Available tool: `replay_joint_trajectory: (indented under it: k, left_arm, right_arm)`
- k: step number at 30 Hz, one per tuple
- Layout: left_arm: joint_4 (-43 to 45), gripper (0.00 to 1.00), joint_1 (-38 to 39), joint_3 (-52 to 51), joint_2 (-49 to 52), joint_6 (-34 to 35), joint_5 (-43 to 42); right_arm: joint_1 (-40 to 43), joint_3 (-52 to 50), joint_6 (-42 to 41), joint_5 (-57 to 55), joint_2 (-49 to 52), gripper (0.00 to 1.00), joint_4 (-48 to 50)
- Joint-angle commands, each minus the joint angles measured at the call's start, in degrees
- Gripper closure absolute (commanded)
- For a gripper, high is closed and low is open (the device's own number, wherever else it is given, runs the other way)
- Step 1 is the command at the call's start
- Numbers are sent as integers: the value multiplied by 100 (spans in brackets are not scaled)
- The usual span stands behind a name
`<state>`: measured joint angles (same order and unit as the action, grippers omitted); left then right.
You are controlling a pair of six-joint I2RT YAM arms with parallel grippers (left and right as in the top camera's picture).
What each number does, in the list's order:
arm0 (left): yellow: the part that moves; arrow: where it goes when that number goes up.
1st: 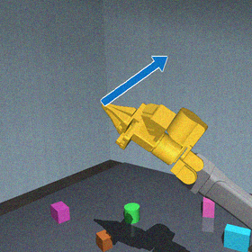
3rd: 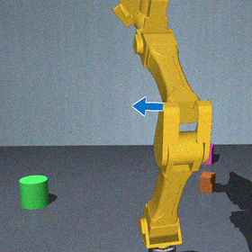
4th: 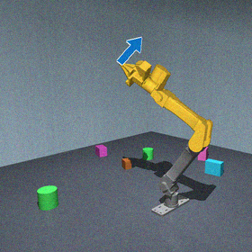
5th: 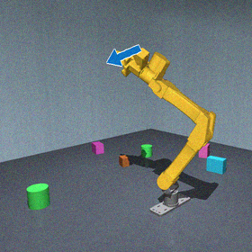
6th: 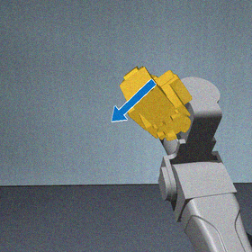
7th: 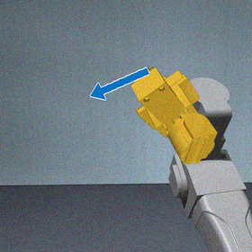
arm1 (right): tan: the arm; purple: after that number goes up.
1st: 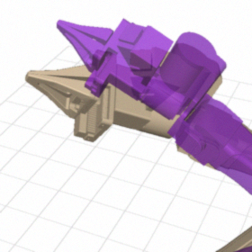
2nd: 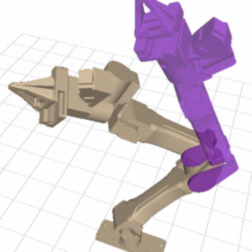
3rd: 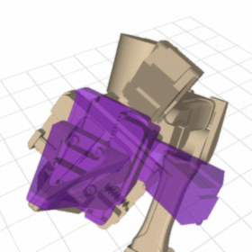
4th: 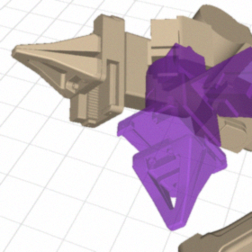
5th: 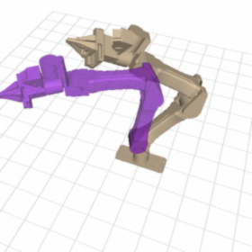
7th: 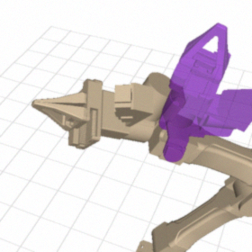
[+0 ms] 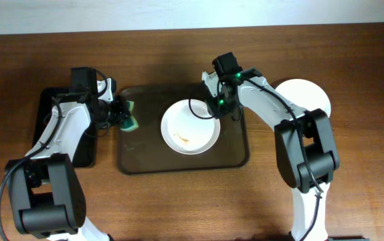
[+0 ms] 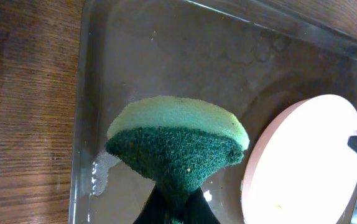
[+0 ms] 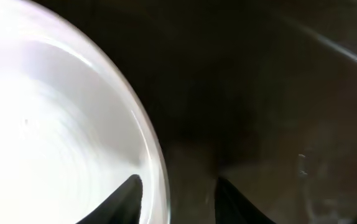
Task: Clean dirty plates on tray and stack at the side
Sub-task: 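Grasp the pinkish plate rim with the right gripper and pull it center, then scrub the pinkish plate with the sponge in the left gripper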
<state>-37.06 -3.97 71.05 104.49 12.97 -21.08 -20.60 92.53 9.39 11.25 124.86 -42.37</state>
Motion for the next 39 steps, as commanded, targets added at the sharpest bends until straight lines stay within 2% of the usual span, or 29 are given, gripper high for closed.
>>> replay_joint_trajectory:
  k: [1,3,4,5,6,8,9,10,12,14,17,20,23,28,31,34,36,39]
  left_arm:
    - [11,99,22,24,-35,-109,-4]
    - [11,100,22,24,-35,-109,-4]
    - [11,99,22,24,-35,-109,-4]
    - [9,99,22,24,-35,-109,-4]
    - [9,100,22,24,-35,-109,-4]
    - [9,99,22,24,-35,-109,-4]
    - [11,99,22,24,-35,-109,-4]
    - [11,99,22,24,-35,-109,-7]
    - [11,100,24,24,-35,-109,-4]
    - [33,99,175,24,-35,-120,85]
    - [428,100,809,24,-35,-1154,214]
    - [811,99,1307,24,-26,-1263,929]
    - [658,100,1410,24,155,-1263,1132]
    - [595,100,1469,24,1141,-1263,1108]
    - [372,100,1685,26,1187,-1263,944]
    - [-463,99,1818,26,1187,-1298,42]
    - [-717,100,1816,26,1187,-1720,-354]
    - [-107,100,1816,26,1187,-1574,168]
  right_arm:
    - [-11,74,177,282,302,68,-17]
    - [-11,74,114,485,426,75,0]
    - [-11,74,-127,487,428,88,22]
    - [-11,76,-358,487,422,94,15]
    - [-11,76,-621,490,420,96,-15]
    - [-11,79,-1910,463,420,96,-302]
    - [9,79,-3121,437,417,96,-570]
    - [9,79,-3980,487,417,96,-732]
    - [-179,68,-4686,505,417,96,-778]
    - [-608,68,-4802,306,420,96,-664]
    - [-868,68,-4625,343,420,96,-581]
    - [-859,68,-4581,358,420,96,-586]
    - [-859,68,-4564,358,420,96,-579]
    - [-859,68,-4426,448,420,96,-518]
    - [-859,68,-4413,463,420,96,-490]
    - [-859,68,-4413,466,420,96,-474]
    - [-859,68,-4411,468,420,96,-474]
    - [-859,68,-4413,470,420,96,-476]
